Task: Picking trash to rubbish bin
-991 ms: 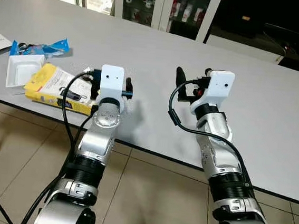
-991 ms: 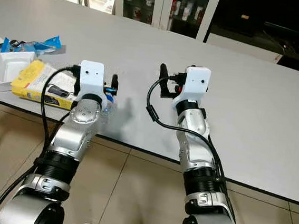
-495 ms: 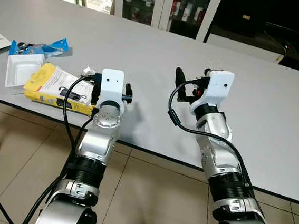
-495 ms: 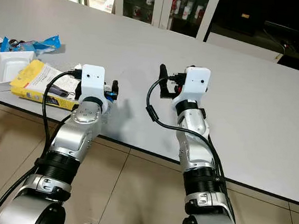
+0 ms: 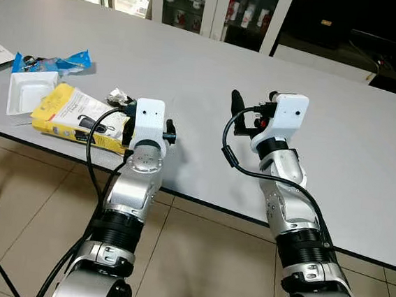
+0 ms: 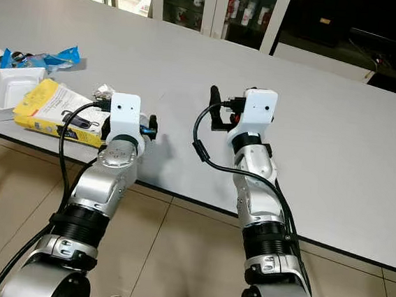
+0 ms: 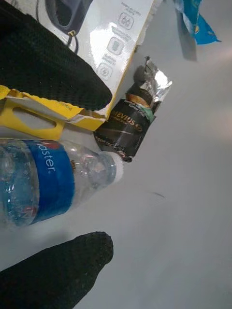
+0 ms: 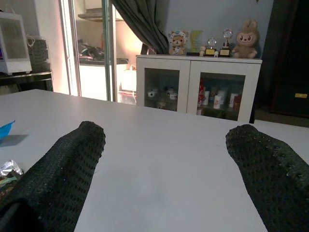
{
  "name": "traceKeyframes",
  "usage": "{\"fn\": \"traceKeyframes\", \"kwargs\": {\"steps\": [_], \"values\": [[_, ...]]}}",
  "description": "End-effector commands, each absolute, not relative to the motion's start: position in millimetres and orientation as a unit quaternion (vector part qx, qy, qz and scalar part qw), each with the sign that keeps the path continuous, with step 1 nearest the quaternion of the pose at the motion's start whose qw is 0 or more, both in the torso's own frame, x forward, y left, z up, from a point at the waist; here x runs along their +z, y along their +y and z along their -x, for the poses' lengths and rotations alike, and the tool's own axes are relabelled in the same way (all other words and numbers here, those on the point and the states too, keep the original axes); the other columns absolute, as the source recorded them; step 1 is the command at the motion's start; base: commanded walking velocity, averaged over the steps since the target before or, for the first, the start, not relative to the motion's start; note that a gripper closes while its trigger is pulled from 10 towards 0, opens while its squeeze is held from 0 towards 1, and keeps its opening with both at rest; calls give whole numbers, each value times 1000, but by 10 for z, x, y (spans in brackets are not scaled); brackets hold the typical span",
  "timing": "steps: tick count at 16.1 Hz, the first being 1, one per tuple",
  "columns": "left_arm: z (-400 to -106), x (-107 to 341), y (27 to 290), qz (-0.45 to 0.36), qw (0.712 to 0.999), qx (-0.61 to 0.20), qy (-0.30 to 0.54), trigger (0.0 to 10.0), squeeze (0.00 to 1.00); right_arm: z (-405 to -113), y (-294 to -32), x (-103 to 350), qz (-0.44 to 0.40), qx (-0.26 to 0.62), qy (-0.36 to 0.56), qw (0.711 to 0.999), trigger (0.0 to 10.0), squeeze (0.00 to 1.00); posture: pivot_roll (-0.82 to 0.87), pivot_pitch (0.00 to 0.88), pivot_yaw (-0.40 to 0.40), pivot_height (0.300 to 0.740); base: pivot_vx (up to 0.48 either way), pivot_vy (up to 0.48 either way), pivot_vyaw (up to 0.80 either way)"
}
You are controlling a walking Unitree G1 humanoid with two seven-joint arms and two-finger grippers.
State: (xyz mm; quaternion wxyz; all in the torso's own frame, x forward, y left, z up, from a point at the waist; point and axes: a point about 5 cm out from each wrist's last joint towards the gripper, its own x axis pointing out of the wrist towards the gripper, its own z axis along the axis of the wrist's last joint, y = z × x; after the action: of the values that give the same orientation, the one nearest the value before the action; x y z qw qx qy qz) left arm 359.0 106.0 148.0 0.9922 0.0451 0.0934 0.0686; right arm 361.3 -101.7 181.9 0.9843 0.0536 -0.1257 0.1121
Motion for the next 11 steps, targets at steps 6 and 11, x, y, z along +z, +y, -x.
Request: {"fn": "traceKeyframes", "kwargs": {"steps": [6,11], "values": [[-3536,1406,938,-35,991,60,116,10000,0,-3618,-1021,1831,-55,117,-123,984,10000,0,-32,39,-101,740,0,0,0],[-3474,1379,813,-35,991,45,125,10000,0,-3616,-1012,1829,-55,122,-123,983,10000,0,-30,39,-101,740,0,0,0]]}}
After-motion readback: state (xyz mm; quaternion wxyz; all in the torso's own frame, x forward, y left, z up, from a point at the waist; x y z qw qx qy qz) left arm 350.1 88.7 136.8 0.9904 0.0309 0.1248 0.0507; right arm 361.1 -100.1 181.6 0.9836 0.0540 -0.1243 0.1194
